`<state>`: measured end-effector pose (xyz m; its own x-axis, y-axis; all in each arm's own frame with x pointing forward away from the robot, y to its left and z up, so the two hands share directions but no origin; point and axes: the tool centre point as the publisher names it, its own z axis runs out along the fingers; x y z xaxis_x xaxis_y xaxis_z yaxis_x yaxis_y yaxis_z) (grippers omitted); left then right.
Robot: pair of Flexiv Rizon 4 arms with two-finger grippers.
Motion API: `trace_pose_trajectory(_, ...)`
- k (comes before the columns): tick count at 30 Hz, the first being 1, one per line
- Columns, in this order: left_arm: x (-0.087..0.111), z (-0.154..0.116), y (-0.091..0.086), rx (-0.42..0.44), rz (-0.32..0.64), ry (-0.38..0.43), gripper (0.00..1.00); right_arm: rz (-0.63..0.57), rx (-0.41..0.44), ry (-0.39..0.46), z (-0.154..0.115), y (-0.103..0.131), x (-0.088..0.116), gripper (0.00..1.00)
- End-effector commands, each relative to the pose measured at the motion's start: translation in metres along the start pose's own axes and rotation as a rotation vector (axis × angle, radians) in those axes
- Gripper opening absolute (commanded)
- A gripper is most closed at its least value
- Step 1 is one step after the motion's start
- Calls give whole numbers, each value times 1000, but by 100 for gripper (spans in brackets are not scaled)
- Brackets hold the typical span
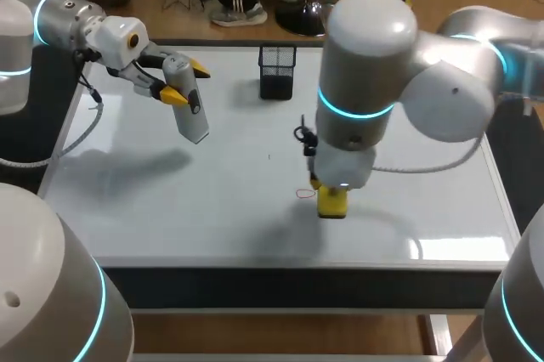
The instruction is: Pick up the inspection probe, press it on each red-marked spot on the whiteboard one by one, put down the probe, pick up the eraser, and wipe off all the red marks.
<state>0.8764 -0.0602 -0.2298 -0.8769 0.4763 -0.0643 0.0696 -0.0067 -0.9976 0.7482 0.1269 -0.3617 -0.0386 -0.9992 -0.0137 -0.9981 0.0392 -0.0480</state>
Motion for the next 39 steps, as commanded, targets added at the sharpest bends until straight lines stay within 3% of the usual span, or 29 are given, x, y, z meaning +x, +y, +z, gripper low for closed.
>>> trace_pose_trajectory(1,1,1,-2,-3,0,-1,0,-16,-9,44,7,-4,-18,0)
trace_pose_trajectory(22,1,1,-2,-3,0,-1,0,-87,-36,11,24,-7,-56,0)
trace_pose_trajectory(39,1,1,-2,-3,0,-1,0,-109,-98,-63,44,-13,-63,0)
